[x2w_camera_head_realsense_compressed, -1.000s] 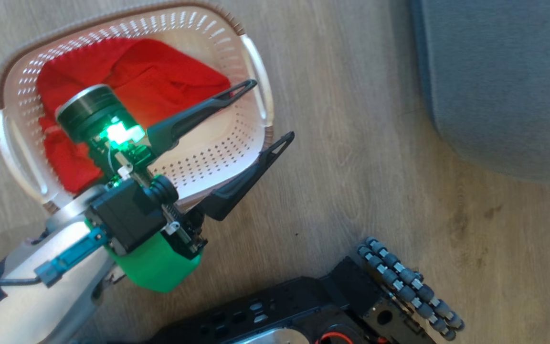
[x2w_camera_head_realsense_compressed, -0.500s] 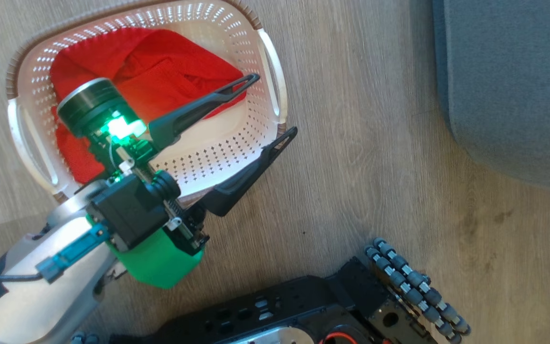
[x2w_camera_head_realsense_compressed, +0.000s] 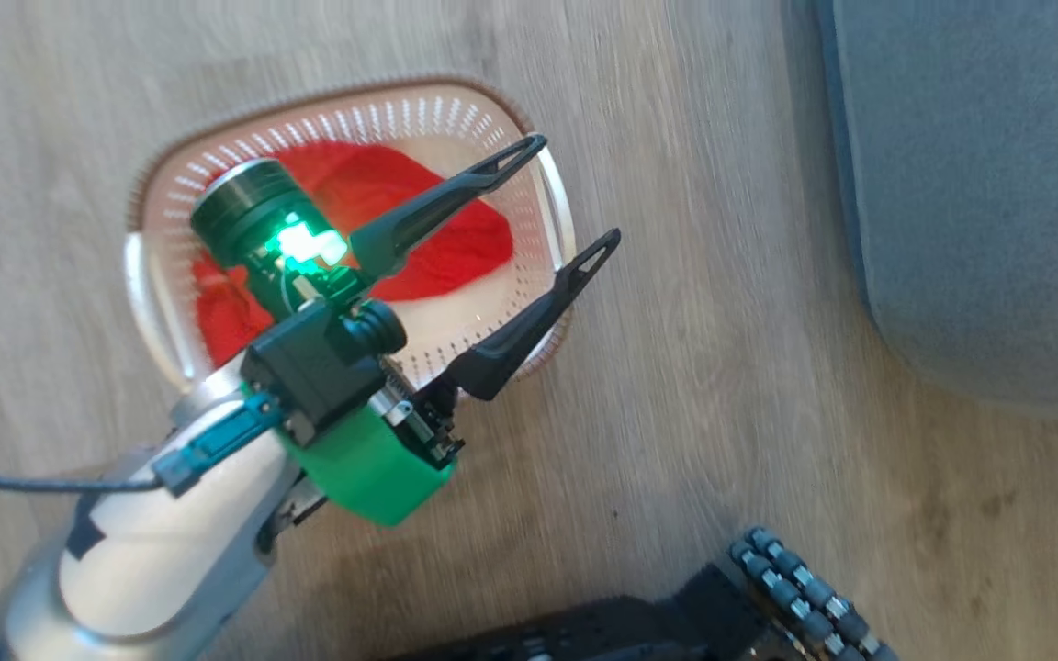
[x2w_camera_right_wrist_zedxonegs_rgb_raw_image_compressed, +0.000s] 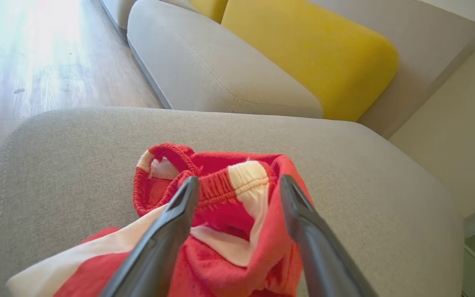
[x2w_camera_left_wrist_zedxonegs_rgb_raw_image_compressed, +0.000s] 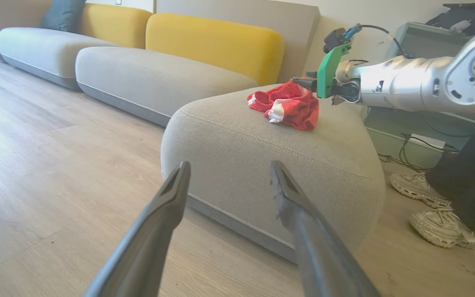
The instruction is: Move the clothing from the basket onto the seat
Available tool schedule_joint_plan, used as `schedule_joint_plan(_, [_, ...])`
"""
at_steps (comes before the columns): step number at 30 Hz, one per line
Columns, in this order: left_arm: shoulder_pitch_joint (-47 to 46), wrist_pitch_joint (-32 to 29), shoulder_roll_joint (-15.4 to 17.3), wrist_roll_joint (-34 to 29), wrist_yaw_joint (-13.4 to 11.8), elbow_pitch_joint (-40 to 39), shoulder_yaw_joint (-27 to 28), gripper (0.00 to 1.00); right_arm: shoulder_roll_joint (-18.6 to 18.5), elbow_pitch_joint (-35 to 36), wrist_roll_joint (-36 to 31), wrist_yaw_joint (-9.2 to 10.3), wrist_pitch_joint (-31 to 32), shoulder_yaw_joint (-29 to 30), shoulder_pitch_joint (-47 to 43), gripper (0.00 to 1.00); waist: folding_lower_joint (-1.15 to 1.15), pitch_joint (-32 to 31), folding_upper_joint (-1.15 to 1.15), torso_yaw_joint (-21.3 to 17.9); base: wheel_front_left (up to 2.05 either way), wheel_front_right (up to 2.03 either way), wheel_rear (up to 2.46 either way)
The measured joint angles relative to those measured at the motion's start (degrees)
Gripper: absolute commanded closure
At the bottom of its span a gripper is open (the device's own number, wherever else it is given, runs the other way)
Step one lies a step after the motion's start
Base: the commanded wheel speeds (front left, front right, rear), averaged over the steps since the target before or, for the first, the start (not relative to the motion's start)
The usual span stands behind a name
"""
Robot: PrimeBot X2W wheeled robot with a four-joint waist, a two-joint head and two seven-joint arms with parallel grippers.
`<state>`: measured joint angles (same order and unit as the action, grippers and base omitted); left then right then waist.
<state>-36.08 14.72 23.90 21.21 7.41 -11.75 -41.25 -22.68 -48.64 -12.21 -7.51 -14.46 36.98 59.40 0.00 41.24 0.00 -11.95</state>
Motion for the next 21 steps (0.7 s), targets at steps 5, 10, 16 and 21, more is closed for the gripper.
schedule_joint_plan(5, [2.24, 0.00, -3.03, 0.18, 0.00, 2.98, 1.23, 0.00, -2.57, 3.18, 6.01, 0.00, 0.00, -7.38, -4.92, 0.00, 0.00, -5.18, 0.00, 2.05, 0.00, 0.00, 0.00])
schedule_joint_plan(10, [5.14, 0.00, -5.20, 0.57, 0.00, 5.73, 2.64, 0.00, -2.88, 6.03, 9.62, 0.00, 0.00, -13.38, -7.55, 0.00, 0.00, -9.56, 0.00, 4.01, 0.00, 0.00, 0.00])
schedule_joint_plan(16, [8.40, -0.01, -7.24, 0.57, 0.00, 9.26, 4.66, 0.00, 0.04, 11.83, 11.34, 0.00, -0.01, -20.60, -11.74, 0.00, 0.00, -15.75, 0.00, 7.36, 0.00, 0.00, 0.00])
schedule_joint_plan(21, [11.44, -0.01, -9.18, 0.57, 0.00, 11.99, 7.71, 0.00, 6.57, 18.35, 10.33, 0.00, 0.12, -25.40, -17.03, 0.00, 0.00, -20.22, 0.00, 10.57, 0.00, 0.00, 0.00])
